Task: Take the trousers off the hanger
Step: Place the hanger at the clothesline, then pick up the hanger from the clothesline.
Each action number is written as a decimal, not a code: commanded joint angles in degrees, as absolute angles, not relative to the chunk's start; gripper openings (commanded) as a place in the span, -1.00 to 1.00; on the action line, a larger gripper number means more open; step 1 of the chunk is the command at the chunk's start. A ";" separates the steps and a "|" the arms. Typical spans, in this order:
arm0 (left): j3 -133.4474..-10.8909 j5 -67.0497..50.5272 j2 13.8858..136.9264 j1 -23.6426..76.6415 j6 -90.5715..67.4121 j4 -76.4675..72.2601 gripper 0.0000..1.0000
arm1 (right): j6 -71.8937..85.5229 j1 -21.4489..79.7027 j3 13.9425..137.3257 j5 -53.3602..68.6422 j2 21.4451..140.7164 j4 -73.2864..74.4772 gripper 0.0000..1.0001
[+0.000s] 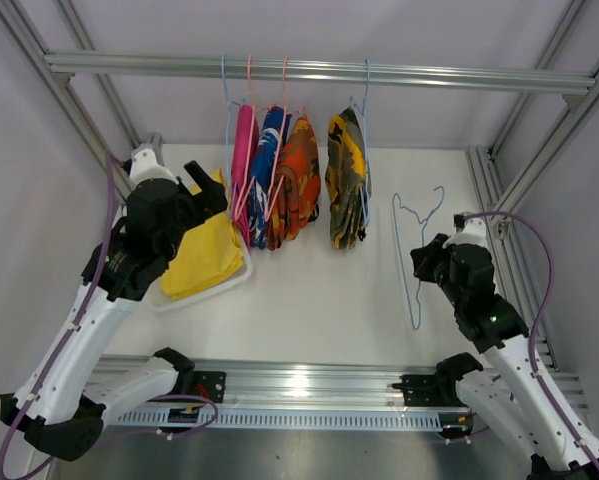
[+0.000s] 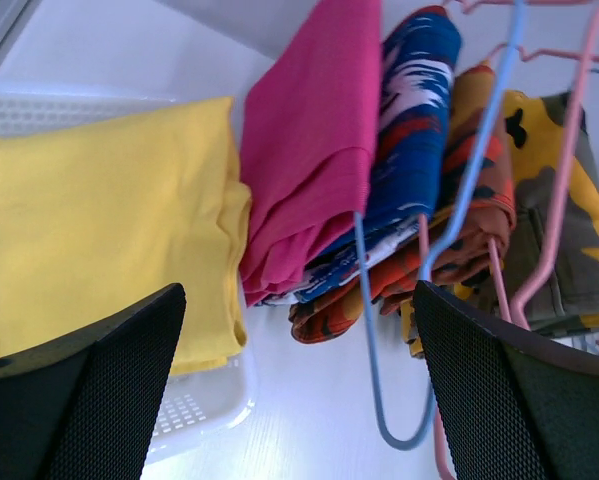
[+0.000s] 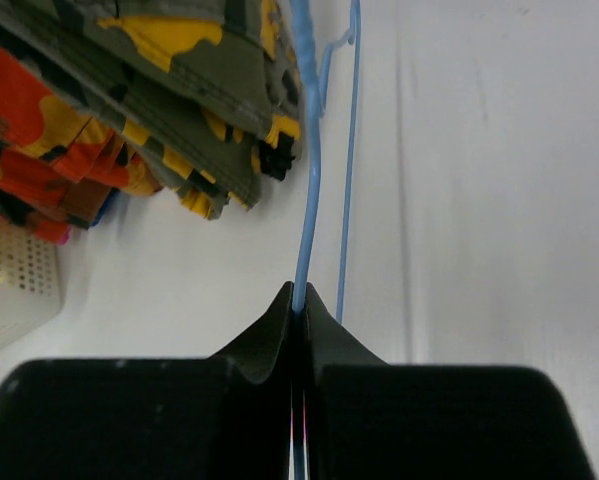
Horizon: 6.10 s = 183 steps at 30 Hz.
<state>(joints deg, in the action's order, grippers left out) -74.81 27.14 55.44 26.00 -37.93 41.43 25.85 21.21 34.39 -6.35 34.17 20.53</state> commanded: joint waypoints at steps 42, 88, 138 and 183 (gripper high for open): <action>-57.48 21.71 44.21 22.41 -28.04 23.12 0.99 | 7.65 20.31 97.29 -17.41 69.69 36.91 -1.00; -57.74 17.93 45.97 20.13 -27.77 22.94 0.99 | 10.55 4.92 100.90 4.13 79.54 35.59 -0.98; -57.39 17.31 46.93 20.83 -26.81 22.59 0.99 | 13.45 16.87 114.78 10.28 72.24 44.56 0.43; -57.57 15.82 47.90 20.83 -26.54 22.50 0.99 | 38.92 13.98 77.44 42.00 80.42 -8.95 0.37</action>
